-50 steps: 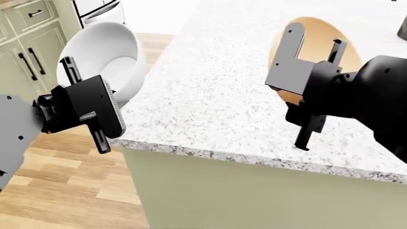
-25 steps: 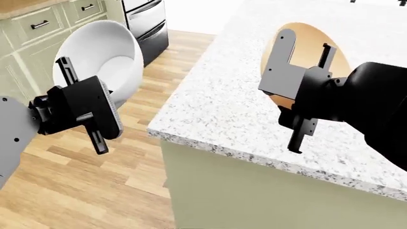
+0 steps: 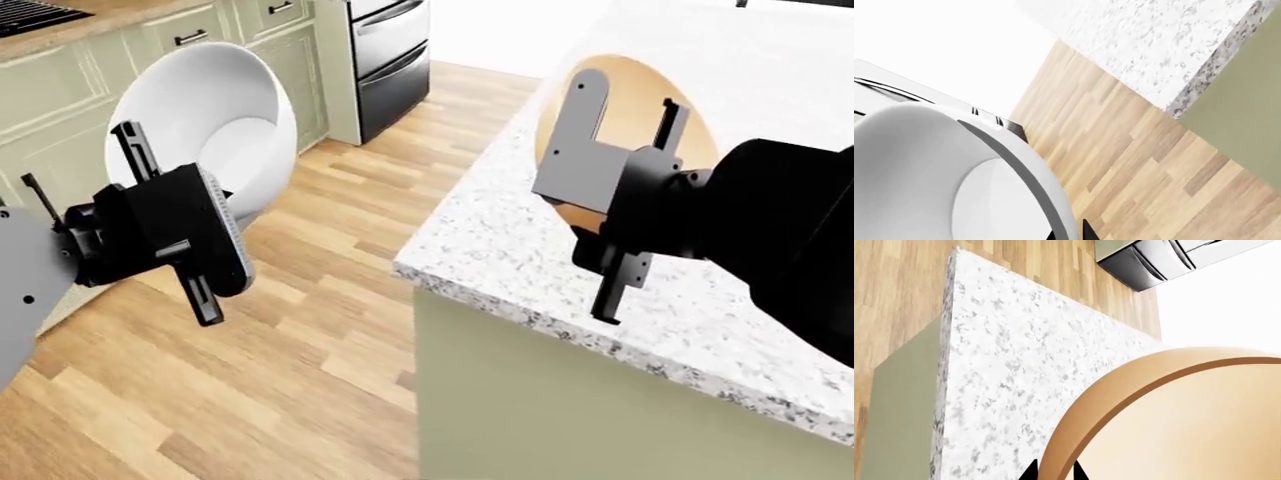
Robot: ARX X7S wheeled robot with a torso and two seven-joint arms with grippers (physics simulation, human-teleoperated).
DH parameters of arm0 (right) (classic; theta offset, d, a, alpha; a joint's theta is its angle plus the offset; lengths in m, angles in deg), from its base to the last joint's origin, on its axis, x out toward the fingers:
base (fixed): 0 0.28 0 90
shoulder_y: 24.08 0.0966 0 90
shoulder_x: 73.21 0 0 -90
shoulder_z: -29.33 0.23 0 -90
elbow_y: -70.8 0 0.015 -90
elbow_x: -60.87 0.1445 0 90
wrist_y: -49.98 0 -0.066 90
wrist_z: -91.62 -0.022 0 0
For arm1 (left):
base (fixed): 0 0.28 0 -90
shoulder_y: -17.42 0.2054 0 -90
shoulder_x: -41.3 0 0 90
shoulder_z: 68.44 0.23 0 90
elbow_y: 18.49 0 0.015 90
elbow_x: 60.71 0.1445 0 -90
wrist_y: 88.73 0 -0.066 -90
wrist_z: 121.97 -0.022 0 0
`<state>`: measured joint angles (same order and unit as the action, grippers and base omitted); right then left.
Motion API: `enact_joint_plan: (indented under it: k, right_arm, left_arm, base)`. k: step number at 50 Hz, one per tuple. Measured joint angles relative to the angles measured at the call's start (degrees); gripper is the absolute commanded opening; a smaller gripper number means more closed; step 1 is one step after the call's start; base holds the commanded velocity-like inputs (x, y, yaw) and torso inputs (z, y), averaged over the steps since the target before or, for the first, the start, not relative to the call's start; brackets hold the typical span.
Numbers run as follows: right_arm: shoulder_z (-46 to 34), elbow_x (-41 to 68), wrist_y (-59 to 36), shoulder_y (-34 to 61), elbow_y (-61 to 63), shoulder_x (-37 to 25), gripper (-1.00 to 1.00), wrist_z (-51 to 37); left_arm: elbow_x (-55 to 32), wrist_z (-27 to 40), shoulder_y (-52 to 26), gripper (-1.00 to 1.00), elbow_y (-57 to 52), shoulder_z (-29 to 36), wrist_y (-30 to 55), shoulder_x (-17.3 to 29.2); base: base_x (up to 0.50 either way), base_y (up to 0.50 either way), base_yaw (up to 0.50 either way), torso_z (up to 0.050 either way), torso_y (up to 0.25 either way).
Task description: Pick the bowl and bowl and place them in the sink. Then turn on the water.
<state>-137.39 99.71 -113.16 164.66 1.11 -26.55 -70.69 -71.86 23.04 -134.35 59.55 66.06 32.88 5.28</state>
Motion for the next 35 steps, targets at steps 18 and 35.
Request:
enact_joint_plan:
  k: [18,35]
  right_arm:
    - [0.01,0.28,0.44,-0.71,-0.15,0.25,-1.0,-0.36]
    - [0.21,0.67,0.54,-1.19,0.2,0.03,-1.0,-0.82]
  left_arm:
    - [-0.14,0.16,0.27,-1.0,-0.28,-0.09,0.03,0.1]
    - [-0.08,0.18,0.38,-1.0,-0.56,-0.06,0.18,0.23]
  base:
    - [0.0,0.0,0.5,0.001,0.001]
    - [0.0,0.0,0.5,0.0,0.002]
